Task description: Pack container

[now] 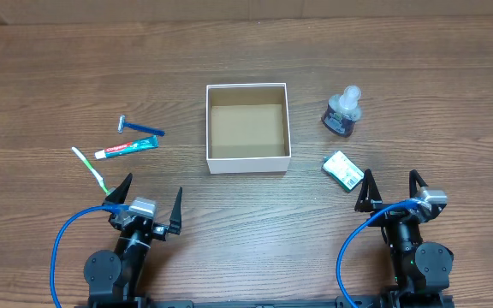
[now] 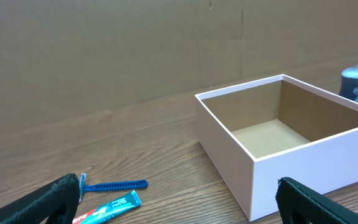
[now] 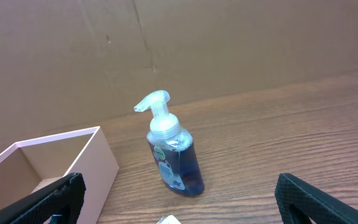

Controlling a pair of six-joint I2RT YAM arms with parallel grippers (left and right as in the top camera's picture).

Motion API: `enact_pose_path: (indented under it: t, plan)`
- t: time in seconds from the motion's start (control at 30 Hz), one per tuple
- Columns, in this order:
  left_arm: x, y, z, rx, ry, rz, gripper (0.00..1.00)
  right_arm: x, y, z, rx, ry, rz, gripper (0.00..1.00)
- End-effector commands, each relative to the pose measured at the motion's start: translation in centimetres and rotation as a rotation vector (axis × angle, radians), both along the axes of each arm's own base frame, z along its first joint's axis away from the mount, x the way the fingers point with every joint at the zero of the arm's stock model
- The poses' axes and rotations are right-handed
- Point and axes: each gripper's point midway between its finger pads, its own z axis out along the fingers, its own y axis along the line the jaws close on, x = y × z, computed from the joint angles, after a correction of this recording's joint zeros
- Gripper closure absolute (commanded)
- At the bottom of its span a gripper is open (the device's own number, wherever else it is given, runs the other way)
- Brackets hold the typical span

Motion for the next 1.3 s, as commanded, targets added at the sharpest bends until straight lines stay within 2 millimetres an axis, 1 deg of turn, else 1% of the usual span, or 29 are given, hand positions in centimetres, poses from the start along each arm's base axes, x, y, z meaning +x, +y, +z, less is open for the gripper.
enact_pose_path:
  t: [0.0,0.77,0.87,0.9,0.93,1.03,1.13,1.17,1.27]
  plan:
    - [0.0,0.0,0.0,0.010,-0.007,-0.003,0.00,0.0,0.1,-0.2,-0.007,-0.003,0.003,0.00]
    - [0.0,0.0,0.0,0.010,-0.007,-0.004,0.00,0.0,-0.1,-0.1,-0.008,-0.006,-0.009,0.00]
    - [0.0,0.0,0.0,0.010,-0.007,-0.004,0.00,0.0,0.1,1.2,-0.001,-0.059,0.004,0.00]
    - [0.0,0.0,0.0,0.010,-0.007,-0.004,0.00,0.0,0.4,1.5,-0.001,-0.074,0.020,0.00]
    - [0.0,0.0,0.0,0.010,-0.007,-0.004,0.00,-0.1,0.8,2.4,-0.002,-0.104,0.046,0.00]
    - [0.0,0.0,0.0,0.010,-0.007,-0.004,0.00,-0.4,1.9,4.2,-0.007,-0.120,0.108,0.00]
    - [0.0,0.0,0.0,0.010,-0.007,-0.004,0.00,0.1,2.7,5.5,-0.006,-0.053,0.157,0.00]
    - [0.0,0.0,0.0,0.010,-0.007,-0.004,0.00,0.8,3.3,6.6,-0.003,0.010,0.188,0.00]
    - [0.0,0.0,0.0,0.010,-0.007,-0.004,0.00,3.4,4.5,8.9,0.001,0.184,0.257,0.00]
